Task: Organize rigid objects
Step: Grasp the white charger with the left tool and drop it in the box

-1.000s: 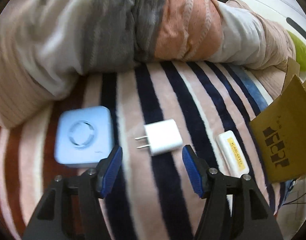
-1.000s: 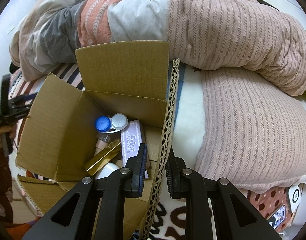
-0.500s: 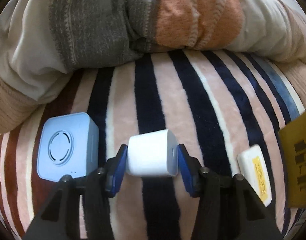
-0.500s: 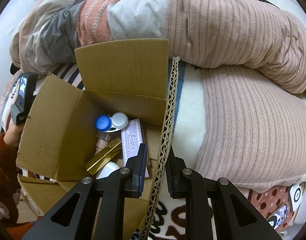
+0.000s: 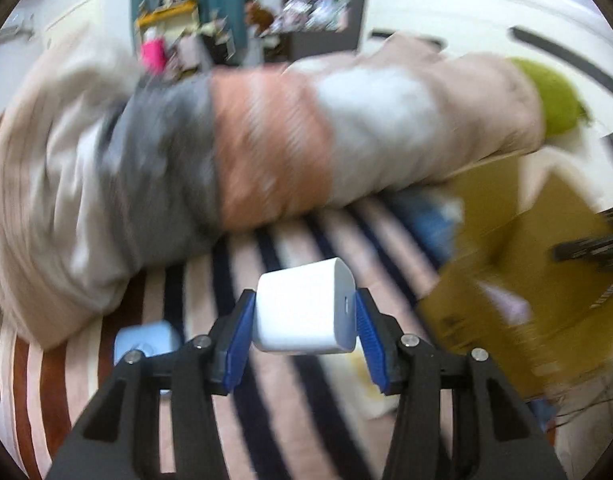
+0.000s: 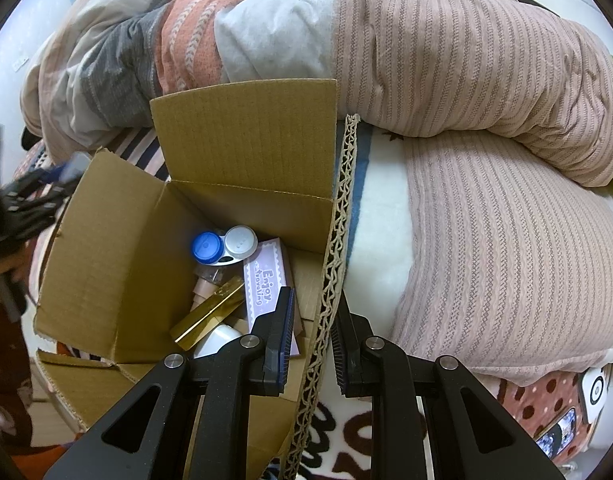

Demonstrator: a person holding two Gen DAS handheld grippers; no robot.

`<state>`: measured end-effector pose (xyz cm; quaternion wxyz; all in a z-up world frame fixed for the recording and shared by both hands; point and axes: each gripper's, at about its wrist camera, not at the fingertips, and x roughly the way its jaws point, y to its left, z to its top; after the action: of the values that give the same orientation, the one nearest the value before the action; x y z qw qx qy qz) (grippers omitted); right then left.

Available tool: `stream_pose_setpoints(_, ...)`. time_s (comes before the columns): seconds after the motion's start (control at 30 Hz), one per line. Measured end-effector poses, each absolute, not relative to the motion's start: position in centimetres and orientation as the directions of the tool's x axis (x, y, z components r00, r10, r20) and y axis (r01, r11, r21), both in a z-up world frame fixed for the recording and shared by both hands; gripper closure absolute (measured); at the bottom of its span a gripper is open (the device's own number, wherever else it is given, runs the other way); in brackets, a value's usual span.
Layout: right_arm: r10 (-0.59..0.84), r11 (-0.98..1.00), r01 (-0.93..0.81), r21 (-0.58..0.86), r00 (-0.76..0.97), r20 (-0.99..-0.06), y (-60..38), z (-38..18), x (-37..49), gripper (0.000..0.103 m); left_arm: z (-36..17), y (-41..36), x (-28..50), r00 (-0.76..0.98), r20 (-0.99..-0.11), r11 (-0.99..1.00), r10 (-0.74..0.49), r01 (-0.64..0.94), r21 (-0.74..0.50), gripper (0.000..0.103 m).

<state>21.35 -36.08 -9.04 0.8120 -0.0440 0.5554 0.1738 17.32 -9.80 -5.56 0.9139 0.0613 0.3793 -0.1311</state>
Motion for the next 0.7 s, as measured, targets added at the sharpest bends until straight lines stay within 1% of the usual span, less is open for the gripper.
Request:
stream_pose_setpoints(0.13, 0.234, 0.935, -0.332, 0.122, 0.323, -0.917, -36.1, -9.0, 21.3, 0.089, -2.2, -13.3, 15.6, 0.682, -0.674, 0.916, -0.284, 0.4, 0.019, 0.057)
stream_pose_setpoints(0.3, 0.235, 0.935, -0.333, 0.123, 0.323, -0.917, -36.0, -8.9, 21.4, 0.089, -1.5, -17.7, 15.0, 0.607, -0.702, 0.864, -0.372, 0.503, -0.022, 0.057)
stream_pose_setpoints(0.47, 0.23, 0.934, -0.338, 0.115, 0.324, -0.917, -35.9, -8.8, 21.4, 0.089, -2.8, -22.6, 15.7, 0.503, -0.769, 0.814, -0.394, 0.58, -0.037, 0.057)
stream_pose_setpoints(0.57, 0.233, 0.934, -0.338, 0.117, 0.325, -0.916, -35.9, -8.8, 21.4, 0.089, -4.3, -24.7, 16.6, 0.44, -0.812, 0.814, -0.383, 0.576, -0.071, 0.057)
stream_pose_setpoints(0.7, 0.232, 0.933, -0.34, 0.116, 0.325, -0.917, -35.9, -8.9, 21.4, 0.089, -5.4, -25.5, 17.1, 0.403, -0.833, 0.813, -0.378, 0.575, -0.09, 0.057)
